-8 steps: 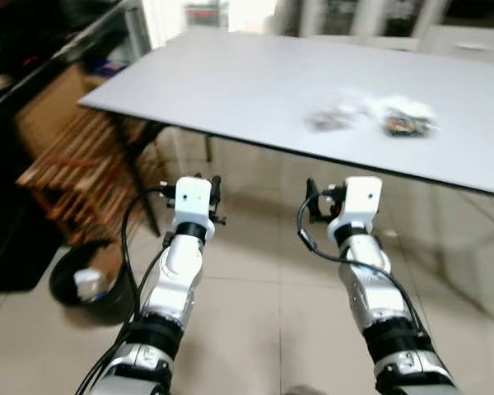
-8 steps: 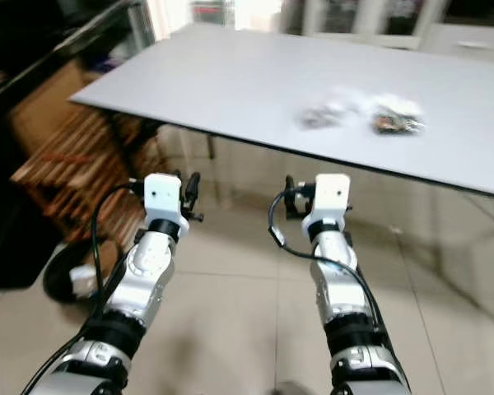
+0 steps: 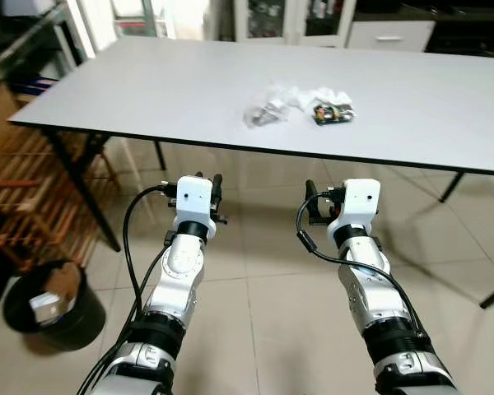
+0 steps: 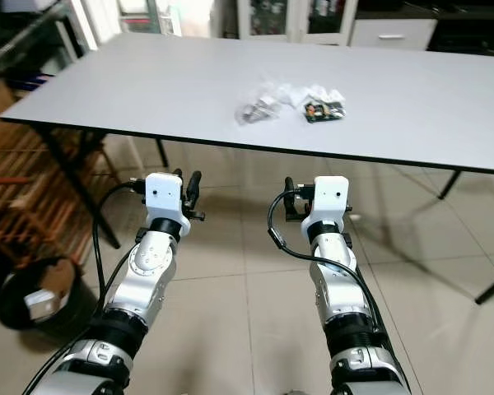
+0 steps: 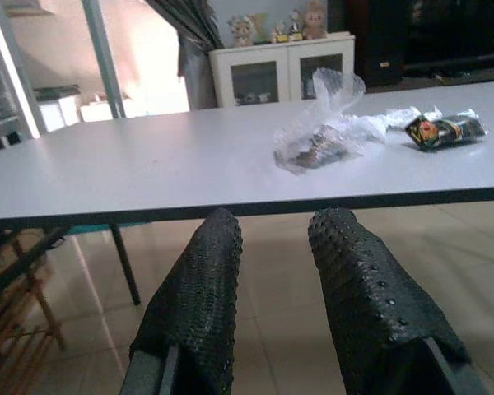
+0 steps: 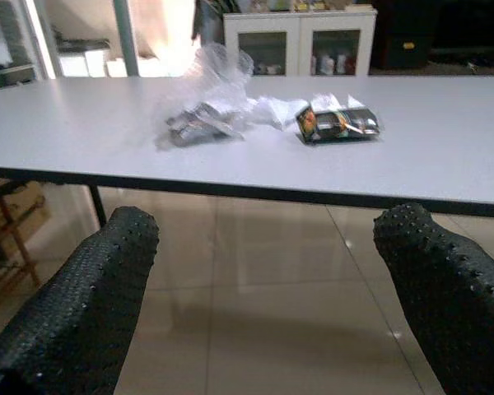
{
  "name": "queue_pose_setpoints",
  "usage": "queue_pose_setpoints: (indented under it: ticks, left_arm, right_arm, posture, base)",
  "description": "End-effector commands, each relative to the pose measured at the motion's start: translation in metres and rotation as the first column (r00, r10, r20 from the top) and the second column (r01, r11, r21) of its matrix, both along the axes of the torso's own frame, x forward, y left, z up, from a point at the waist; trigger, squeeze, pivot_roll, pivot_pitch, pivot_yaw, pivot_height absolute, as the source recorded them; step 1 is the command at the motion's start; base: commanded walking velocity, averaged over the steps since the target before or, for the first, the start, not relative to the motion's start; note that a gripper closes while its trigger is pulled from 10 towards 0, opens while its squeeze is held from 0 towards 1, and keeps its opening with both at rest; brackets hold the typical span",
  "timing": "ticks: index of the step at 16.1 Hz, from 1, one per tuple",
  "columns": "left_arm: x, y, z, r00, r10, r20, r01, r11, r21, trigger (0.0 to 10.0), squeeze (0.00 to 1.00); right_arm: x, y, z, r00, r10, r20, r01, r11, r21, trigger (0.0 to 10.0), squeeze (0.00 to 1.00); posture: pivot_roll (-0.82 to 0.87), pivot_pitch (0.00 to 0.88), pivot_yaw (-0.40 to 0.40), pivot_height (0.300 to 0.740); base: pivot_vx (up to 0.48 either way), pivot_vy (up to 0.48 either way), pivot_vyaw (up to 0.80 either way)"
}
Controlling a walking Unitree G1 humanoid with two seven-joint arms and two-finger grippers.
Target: Picking trash to rubbish bin
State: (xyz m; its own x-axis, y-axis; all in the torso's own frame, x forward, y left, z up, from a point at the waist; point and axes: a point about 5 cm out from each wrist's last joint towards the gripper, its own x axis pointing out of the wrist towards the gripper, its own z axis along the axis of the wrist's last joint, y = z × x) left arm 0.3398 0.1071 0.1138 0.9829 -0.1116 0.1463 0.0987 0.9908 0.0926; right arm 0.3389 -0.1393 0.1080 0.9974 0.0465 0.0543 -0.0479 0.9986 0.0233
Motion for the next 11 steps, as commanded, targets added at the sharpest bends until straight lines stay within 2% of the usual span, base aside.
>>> queue_pose_setpoints:
  ticks: [1, 8, 11]
  left_arm:
    - [0.0002, 0.001, 0.0015, 1.0, 0.011, 0.005, -0.011, 1.0, -0.004, 10.0, 0.0]
    - [0.0006, 0.0025, -0.001, 1.0, 0.018, -0.017, -0.018, 1.0, 0.001, 10.0, 0.0]
    - [0.0007, 0.0037, -0.0023, 1.0, 0.02, -0.023, -0.02, 1.0, 0.008, 10.0, 0.0]
  right_arm:
    - [0.0011, 0.0, 0.0041, 1.0, -0.001, 0.018, 0.001, 1.0, -0.001, 10.0, 0.0]
    - [0.0005, 0.002, 0.0026, 1.0, 0.009, 0.013, -0.008, 1.0, -0.007, 10.0, 0.0]
    - [0.0009, 0.0034, 0.0017, 1.0, 0.011, 0.006, -0.011, 1.0, 0.004, 10.0, 0.0]
  posture:
    - [-0.08, 0.054, 0.044, 0.74]
    - [-0.08, 0.032, 0.046, 0.74]
    - [-0.08, 0.022, 0.049, 0.74]
  base:
    - [0.0, 0.0, 0.0]
    - [0.0, 0.0, 0.0]
    - [0.304, 0.0, -0.16]
